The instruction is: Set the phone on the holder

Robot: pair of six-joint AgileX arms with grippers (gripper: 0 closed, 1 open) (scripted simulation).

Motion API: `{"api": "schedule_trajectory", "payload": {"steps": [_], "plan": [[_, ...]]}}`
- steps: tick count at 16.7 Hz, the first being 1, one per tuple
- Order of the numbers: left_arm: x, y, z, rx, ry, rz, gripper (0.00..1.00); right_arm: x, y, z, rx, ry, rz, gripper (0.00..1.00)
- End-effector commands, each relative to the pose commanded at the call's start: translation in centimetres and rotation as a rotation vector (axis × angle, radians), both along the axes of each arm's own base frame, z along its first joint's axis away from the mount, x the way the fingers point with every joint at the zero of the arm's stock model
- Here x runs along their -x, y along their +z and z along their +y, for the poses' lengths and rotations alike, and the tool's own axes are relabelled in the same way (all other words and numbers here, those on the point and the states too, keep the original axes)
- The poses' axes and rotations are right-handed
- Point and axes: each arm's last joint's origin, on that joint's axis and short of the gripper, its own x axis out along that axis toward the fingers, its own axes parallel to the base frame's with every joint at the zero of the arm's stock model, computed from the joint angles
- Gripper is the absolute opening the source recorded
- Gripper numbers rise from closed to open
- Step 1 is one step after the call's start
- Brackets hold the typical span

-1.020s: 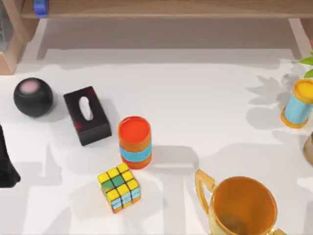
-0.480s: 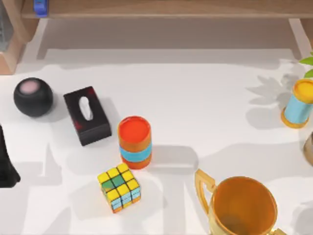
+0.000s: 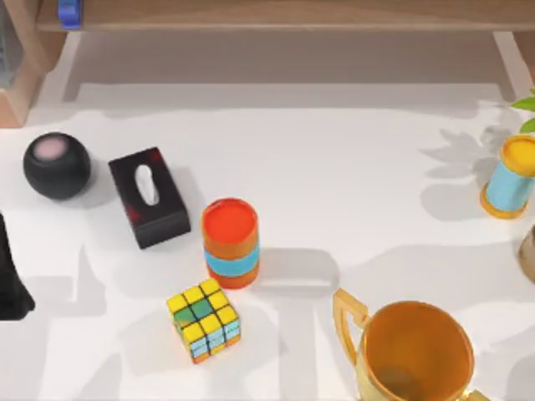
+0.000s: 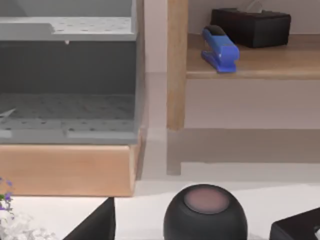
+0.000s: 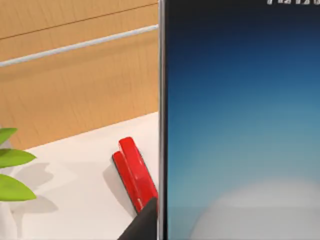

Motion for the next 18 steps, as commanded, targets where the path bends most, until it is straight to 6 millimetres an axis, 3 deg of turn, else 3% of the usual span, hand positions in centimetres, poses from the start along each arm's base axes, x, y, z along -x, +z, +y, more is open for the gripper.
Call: {"api": "schedule_trajectory", "payload": {"steps": [6, 12, 18], "plan": [[0.0, 0.0, 0.0, 0.000, 0.000, 0.000, 1.00, -0.8, -0.3, -0.7, -0.052, 0.004, -0.043, 0.00], [0.0, 0.0, 0.0, 0.000, 0.000, 0.000, 1.00, -2.3, -2.5, -2.0, 0.013, -0.059, 0.041, 0.00], [0.0, 0.0, 0.0, 0.000, 0.000, 0.000, 1.00, -3.2, -2.9, -2.1, 0.043, -0.058, 0.063, 0.00]]}}
